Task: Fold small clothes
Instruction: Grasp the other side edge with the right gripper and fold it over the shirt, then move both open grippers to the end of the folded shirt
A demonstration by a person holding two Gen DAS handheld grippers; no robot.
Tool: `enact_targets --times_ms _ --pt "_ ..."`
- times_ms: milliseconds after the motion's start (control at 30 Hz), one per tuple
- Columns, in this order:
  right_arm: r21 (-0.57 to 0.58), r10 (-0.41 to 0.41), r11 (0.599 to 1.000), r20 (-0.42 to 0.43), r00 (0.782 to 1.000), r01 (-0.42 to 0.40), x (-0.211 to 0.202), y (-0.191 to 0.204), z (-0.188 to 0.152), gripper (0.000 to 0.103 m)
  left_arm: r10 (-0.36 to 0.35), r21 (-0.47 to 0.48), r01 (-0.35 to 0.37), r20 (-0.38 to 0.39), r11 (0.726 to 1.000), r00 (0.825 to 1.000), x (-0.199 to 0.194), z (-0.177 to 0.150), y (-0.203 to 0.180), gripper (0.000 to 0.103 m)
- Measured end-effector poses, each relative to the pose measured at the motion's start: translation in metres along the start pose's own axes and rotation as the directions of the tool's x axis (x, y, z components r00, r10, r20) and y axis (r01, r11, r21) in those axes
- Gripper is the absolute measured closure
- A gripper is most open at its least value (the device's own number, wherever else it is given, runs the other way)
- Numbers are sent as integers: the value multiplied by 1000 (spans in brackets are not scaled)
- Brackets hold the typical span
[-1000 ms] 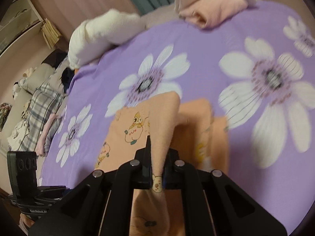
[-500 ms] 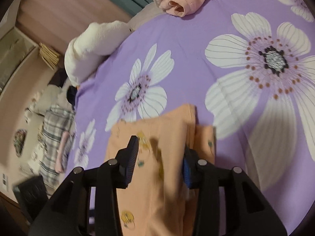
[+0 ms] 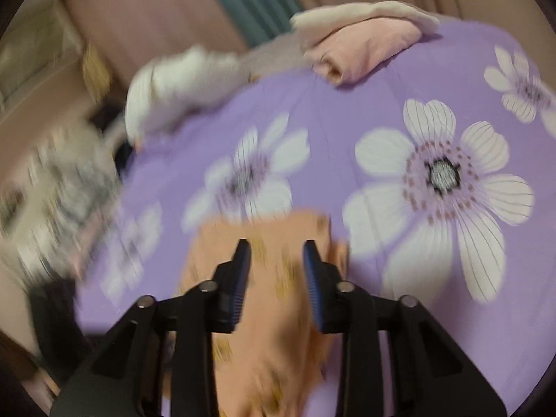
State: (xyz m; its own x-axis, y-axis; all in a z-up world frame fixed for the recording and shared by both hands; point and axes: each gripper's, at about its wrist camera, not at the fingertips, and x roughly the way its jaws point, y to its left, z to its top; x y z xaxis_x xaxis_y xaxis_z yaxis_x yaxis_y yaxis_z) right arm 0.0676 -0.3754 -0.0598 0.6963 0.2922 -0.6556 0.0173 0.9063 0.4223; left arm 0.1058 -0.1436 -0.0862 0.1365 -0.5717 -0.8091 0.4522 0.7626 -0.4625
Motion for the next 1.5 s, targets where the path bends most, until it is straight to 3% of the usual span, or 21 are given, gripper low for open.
enact_targets --times_ms 167,300,367,533,800,1033,1500 --pt "-121 3 993 -53 999 -10 -14 26 -52 83 57 67 -58 12 996 998 1 -6 -10 73" --pt "-190 -87 979 -97 991 68 -10 22 -81 85 86 89 -86 7 992 996 7 -10 -11 73" --pt "-217 -155 968 -118 981 126 -5 17 -90 89 93 91 -93 6 992 996 9 -10 -11 73" --pt "-206 -178 966 -104 978 154 -11 16 -90 86 132 101 -134 22 986 991 4 -17 -17 73" --pt "-213 -67 976 -60 996 53 -38 39 -103 85 173 125 -177 44 976 984 -3 -34 -24 73" --pt "-210 -153 970 -142 978 121 -13 31 -119 87 182 128 -186 41 974 982 0 -42 -27 73" --pt "-117 -77 991 -120 990 63 -41 25 -125 83 165 57 -167 35 984 986 -15 -53 -21 73"
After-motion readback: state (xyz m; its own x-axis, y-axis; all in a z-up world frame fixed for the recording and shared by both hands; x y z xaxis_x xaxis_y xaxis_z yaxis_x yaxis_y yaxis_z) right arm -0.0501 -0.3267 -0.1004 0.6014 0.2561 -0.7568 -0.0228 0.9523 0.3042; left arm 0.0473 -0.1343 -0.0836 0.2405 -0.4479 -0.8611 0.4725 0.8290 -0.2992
